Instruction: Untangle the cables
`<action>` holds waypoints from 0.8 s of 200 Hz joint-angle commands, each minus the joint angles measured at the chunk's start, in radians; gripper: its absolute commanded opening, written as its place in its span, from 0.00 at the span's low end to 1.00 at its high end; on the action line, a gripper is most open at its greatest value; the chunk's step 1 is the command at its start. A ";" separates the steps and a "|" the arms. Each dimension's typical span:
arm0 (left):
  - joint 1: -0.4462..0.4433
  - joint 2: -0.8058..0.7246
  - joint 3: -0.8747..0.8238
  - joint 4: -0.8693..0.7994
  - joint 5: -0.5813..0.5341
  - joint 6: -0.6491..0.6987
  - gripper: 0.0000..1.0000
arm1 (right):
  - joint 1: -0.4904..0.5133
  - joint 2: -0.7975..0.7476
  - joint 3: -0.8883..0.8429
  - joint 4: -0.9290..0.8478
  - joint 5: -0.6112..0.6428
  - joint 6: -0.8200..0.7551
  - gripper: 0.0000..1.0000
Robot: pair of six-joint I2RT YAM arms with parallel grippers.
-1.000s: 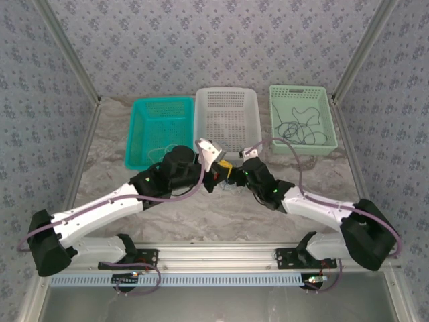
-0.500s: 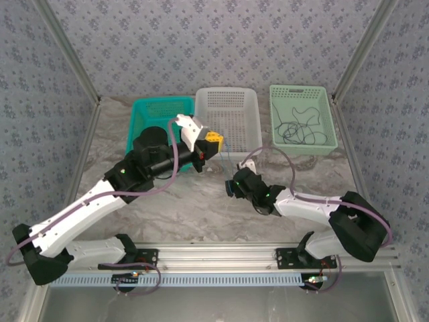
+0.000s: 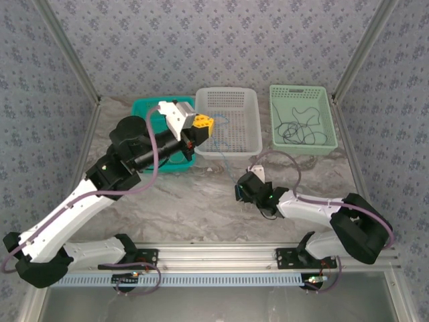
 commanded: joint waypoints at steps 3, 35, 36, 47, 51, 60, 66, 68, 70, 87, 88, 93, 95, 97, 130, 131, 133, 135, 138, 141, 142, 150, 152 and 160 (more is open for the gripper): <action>0.014 -0.014 0.043 -0.019 0.004 0.031 0.01 | -0.039 -0.035 0.021 -0.064 0.038 0.026 0.88; 0.019 -0.034 0.068 0.007 0.005 0.037 0.02 | -0.091 -0.017 -0.002 -0.053 -0.001 0.055 0.88; 0.020 -0.034 0.069 0.006 0.006 0.037 0.02 | -0.091 -0.015 -0.004 -0.052 -0.002 0.056 0.88; 0.020 -0.034 0.099 -0.004 0.003 0.045 0.02 | -0.095 -0.003 -0.020 -0.043 0.000 0.068 0.88; 0.020 -0.033 0.110 -0.007 0.002 0.048 0.02 | -0.095 0.000 -0.026 -0.040 0.001 0.072 0.88; 0.021 -0.032 0.132 -0.015 0.003 0.056 0.02 | -0.095 0.006 -0.033 -0.038 0.004 0.079 0.87; 0.021 -0.029 0.142 -0.018 0.003 0.059 0.03 | -0.095 0.005 -0.035 -0.038 0.003 0.084 0.88; 0.021 -0.028 0.147 -0.018 0.004 0.059 0.03 | -0.094 0.005 -0.036 -0.036 0.002 0.085 0.88; 0.021 -0.027 0.150 -0.019 0.004 0.061 0.03 | -0.093 0.003 -0.037 -0.035 0.001 0.084 0.88; 0.022 -0.014 0.166 -0.026 0.001 0.071 0.03 | -0.082 -0.033 -0.039 -0.032 0.008 0.077 0.88; 0.022 -0.014 0.166 -0.026 0.000 0.071 0.03 | -0.081 -0.036 -0.039 -0.032 0.008 0.077 0.88; 0.023 -0.009 0.164 -0.026 -0.002 0.070 0.03 | -0.080 -0.053 -0.037 -0.031 0.009 0.072 0.89; 0.025 -0.006 0.163 -0.025 -0.002 0.071 0.03 | -0.080 -0.059 -0.036 -0.032 0.008 0.070 0.89; 0.026 -0.005 0.163 -0.024 -0.002 0.070 0.03 | -0.080 -0.067 -0.036 -0.032 0.009 0.068 0.89; 0.086 0.040 0.141 0.010 0.033 0.021 0.04 | -0.082 -0.189 -0.021 -0.070 0.008 0.041 0.90; 0.090 0.042 0.141 0.012 0.035 0.019 0.04 | -0.082 -0.191 -0.021 -0.072 0.008 0.042 0.89; 0.096 0.045 0.140 0.015 0.040 0.015 0.04 | -0.083 -0.197 -0.020 -0.077 0.006 0.042 0.90; 0.103 0.048 0.139 0.018 0.045 0.010 0.04 | -0.083 -0.204 -0.018 -0.082 0.005 0.041 0.90; 0.115 0.055 0.138 0.024 0.054 0.002 0.04 | -0.083 -0.211 -0.017 -0.088 0.002 0.042 0.90; 0.128 0.061 0.138 0.029 0.065 -0.005 0.04 | -0.084 -0.219 -0.015 -0.093 -0.003 0.042 0.90; 0.130 0.063 0.139 0.031 0.068 -0.007 0.04 | -0.085 -0.222 -0.015 -0.095 -0.003 0.042 0.90; 0.164 0.083 0.138 0.049 0.092 -0.036 0.04 | -0.084 -0.243 -0.014 -0.109 -0.013 -0.002 0.90; 0.173 0.088 0.138 0.053 0.101 -0.041 0.04 | -0.084 -0.247 -0.013 -0.112 -0.016 -0.006 0.90; 0.207 0.108 0.142 0.074 0.134 -0.069 0.04 | -0.087 -0.262 -0.010 -0.128 -0.026 -0.014 0.90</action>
